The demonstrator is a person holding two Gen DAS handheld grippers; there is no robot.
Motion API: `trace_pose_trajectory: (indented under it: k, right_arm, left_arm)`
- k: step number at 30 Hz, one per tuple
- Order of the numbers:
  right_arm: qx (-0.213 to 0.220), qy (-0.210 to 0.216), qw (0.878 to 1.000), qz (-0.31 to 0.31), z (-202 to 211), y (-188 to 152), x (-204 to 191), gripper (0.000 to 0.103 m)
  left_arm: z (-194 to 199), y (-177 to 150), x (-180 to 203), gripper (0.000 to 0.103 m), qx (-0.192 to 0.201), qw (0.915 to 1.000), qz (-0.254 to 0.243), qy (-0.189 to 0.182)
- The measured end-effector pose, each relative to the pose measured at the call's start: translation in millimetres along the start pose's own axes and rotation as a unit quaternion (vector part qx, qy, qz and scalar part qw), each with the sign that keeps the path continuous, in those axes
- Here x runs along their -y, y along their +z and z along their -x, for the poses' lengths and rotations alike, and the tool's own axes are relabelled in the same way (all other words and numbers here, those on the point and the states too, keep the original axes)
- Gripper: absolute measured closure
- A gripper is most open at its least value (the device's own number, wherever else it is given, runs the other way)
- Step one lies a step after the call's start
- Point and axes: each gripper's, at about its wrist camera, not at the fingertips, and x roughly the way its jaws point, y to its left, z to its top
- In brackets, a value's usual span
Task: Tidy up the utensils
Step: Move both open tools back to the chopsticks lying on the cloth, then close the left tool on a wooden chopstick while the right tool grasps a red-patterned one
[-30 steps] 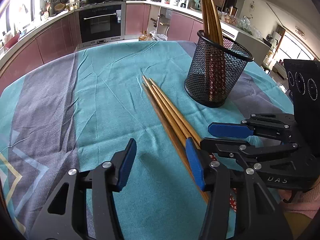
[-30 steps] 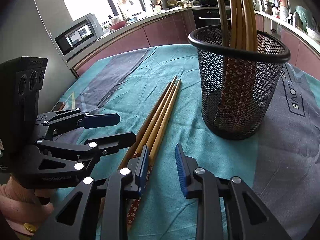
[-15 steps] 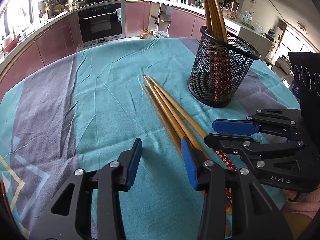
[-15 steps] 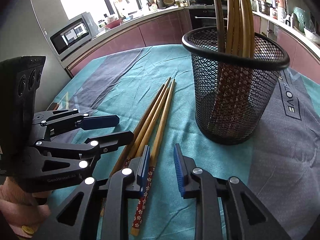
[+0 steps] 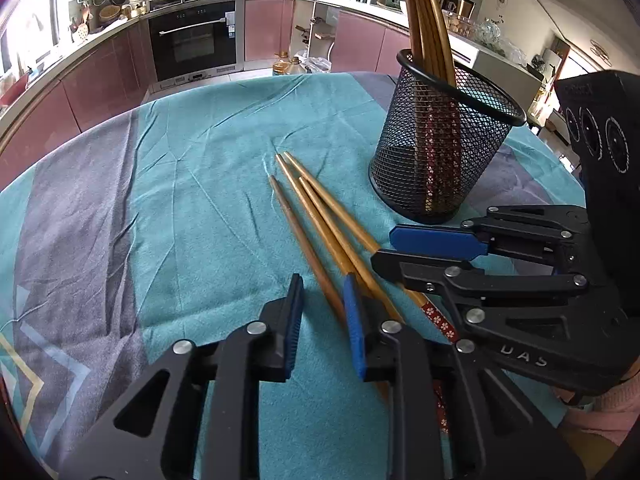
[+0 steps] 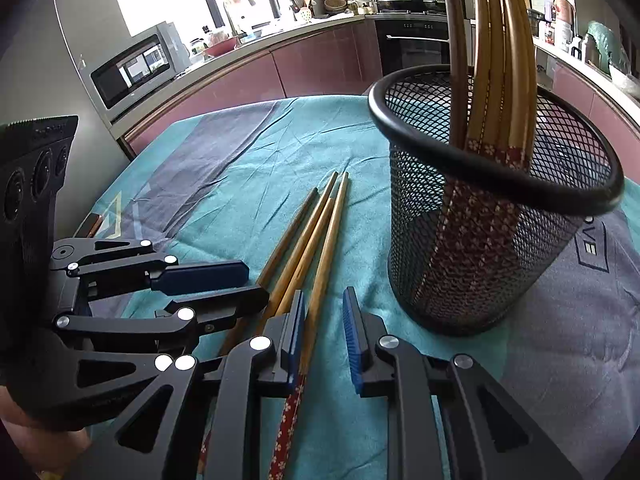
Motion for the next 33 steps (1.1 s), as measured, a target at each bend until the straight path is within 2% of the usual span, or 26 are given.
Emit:
trace_pose_trajectory:
  k: [3,7,13,22,33]
  right_arm:
    - [0.001,-0.003,1.0,0.001,-2,3,0,0.086]
    - [0.002,-0.01,1.0,-0.001,-2,3,1,0.093]
    - [0.007,0.0,1.0,-0.025,-1,2,7,0.097]
    - [0.022,0.013,0.999,-0.036,11,0,9,0.098]
    - [0.054,0.045,0.997,-0.035,43,-3,6,0.098]
  left_arm:
    - [-3,4,-3,0.08,-0.004,1.0,0.006,0.0]
    - [-6,6,-7,0.086,-0.005,0.9998,0.017,-0.005]
    - [-6,6,-9,0.09,0.0,0.9995,0.031,-0.004]
    - [2,2,-13,0.094,0.009,0.9986,0.051,-0.01]
    - [38,1,-15,0.095,0.043,0.9977,0.047,-0.024]
